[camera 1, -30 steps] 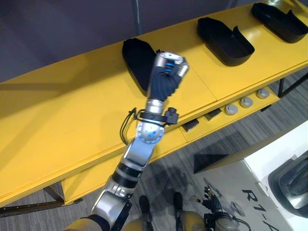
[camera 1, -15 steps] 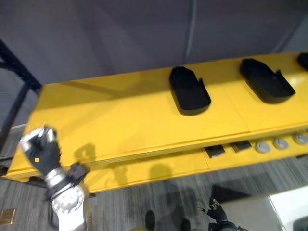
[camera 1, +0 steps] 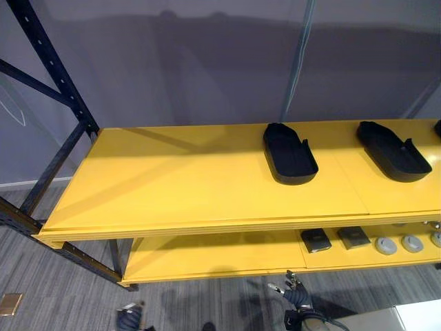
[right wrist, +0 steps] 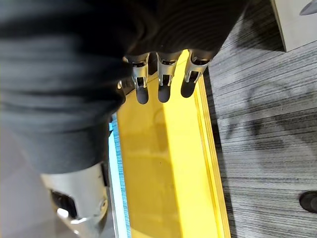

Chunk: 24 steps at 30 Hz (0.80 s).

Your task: Walk over and take plastic housings, then place them on the shelf

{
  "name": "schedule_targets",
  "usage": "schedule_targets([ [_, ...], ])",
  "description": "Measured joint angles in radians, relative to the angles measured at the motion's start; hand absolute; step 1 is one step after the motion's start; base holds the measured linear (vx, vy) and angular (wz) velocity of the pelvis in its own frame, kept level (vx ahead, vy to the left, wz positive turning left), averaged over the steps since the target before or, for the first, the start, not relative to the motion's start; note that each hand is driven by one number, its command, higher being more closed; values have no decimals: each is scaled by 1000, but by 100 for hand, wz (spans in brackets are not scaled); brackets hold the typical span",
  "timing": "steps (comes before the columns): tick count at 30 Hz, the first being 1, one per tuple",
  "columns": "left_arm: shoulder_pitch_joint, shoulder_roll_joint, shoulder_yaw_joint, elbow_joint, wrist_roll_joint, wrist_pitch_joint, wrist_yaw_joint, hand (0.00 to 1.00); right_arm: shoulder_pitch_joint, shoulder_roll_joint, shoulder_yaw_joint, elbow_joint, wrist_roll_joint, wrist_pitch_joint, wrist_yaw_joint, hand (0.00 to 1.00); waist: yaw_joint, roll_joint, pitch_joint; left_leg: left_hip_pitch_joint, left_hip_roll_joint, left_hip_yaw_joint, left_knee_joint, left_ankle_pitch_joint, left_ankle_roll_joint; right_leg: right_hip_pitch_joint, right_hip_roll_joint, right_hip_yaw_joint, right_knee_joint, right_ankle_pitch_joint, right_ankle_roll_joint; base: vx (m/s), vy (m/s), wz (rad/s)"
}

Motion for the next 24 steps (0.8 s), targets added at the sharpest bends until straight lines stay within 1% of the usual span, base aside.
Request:
schedule_targets([
  [1, -21, 5, -1, 50, 23, 2, -3, 0, 0, -1, -2, 3, 2, 0, 0, 0, -2, 0, 0, 4, 2, 10, 0, -4, -3, -3, 1, 10, 4, -5, 2, 19, 6, -22],
  [4, -57, 16, -2, 128, 30, 2, -3, 0, -1, -5, -7, 29, 6, 0, -3, 0, -6, 0, 0, 13, 5, 30, 0, -12, -12, -7, 5, 34, 5, -7, 0, 38, 2, -23],
  [5, -71, 29, -18, 167, 38, 2, -3, 0, -9, -5, -12, 58, 6, 1, -5, 0, -20, -1, -1, 15, 6, 33, 0, -15, -16, -8, 7, 38, 0, -8, -1, 57, -2, -17],
  [8, -101, 48, -45, 227, 69, 2, -2, 0, -15, -7, -26, 111, 6, 2, -8, 0, -22, -2, -1, 19, 9, 53, 1, -15, -16, -10, 13, 62, -10, -7, -1, 56, -3, -20],
  [10, -124, 66, -73, 256, 86, 2, -3, 0, -18, -9, -40, 144, 6, 2, -8, 0, -29, -3, -1, 20, 9, 54, 4, -16, -17, -3, 16, 64, -23, -7, -1, 52, -14, -8],
  [14, -144, 92, -108, 285, 127, 1, 0, 0, -48, -27, -42, 206, 6, 3, -9, 0, -30, -4, 2, 32, 14, 71, 4, -18, -20, 1, 24, 91, -34, -5, -4, 16, -20, -16],
  [18, -151, 113, -142, 322, 147, 1, -2, 0, -67, -42, -43, 221, 6, 3, -10, 0, -47, -4, 6, 40, 20, 77, 0, -23, -23, 2, 32, 100, -43, -1, -9, -44, -11, -10],
  [22, -164, 123, -147, 333, 157, 1, -2, 0, -90, -45, -42, 245, -1, 3, -16, 0, -44, -4, 24, 48, 27, 115, 4, -32, -26, -16, 45, 151, -43, 8, -18, -60, 13, -31],
  [24, -167, 125, -147, 333, 165, 1, -2, 0, -94, -47, -42, 245, -4, 3, -18, 0, -47, -5, 28, 26, 26, 113, 17, -35, -22, -41, 46, 168, -41, 14, -18, -60, 17, -30],
])
